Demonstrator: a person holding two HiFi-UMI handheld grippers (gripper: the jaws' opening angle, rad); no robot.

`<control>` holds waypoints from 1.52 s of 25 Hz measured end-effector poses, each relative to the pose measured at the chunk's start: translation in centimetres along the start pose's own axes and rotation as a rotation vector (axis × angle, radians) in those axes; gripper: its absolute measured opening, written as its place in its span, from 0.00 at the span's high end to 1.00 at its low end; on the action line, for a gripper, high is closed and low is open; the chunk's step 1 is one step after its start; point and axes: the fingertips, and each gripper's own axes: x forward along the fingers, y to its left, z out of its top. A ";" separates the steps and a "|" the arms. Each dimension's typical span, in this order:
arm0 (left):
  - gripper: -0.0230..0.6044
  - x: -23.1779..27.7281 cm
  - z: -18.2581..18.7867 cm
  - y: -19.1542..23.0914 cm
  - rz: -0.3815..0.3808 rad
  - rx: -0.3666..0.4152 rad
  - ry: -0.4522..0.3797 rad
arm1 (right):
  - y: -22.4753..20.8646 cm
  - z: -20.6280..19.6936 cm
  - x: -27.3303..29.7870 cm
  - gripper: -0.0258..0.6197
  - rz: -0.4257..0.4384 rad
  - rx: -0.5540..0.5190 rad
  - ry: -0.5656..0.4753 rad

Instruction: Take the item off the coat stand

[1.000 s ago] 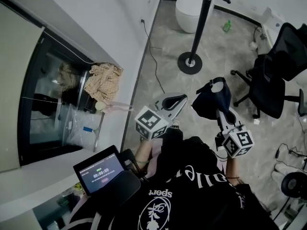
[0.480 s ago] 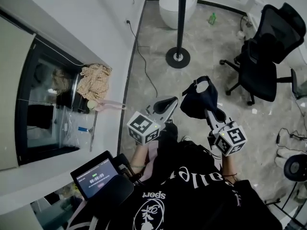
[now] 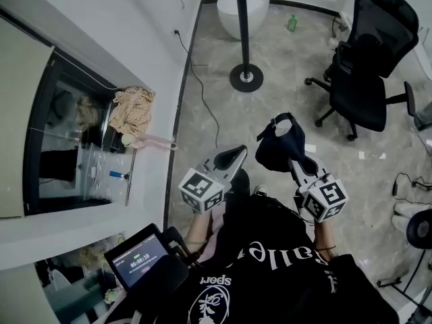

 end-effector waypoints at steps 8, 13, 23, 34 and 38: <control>0.96 -0.1 -1.4 -4.7 0.020 0.007 -0.006 | -0.2 -1.8 -4.2 0.91 0.022 -0.013 0.001; 0.96 0.3 -1.8 -5.9 -0.005 0.021 -0.002 | -0.1 -2.4 -4.9 0.91 0.022 -0.036 0.005; 0.96 1.2 -1.6 -6.8 -0.035 0.041 0.006 | -0.2 -2.1 -5.4 0.91 0.018 -0.049 -0.011; 0.96 2.2 -1.4 -7.6 -0.058 0.062 0.021 | -1.6 -2.2 -6.7 0.91 -0.023 -0.021 -0.031; 0.96 2.7 -1.2 -7.5 -0.049 0.064 0.015 | -2.6 -2.1 -7.1 0.91 -0.032 -0.020 -0.035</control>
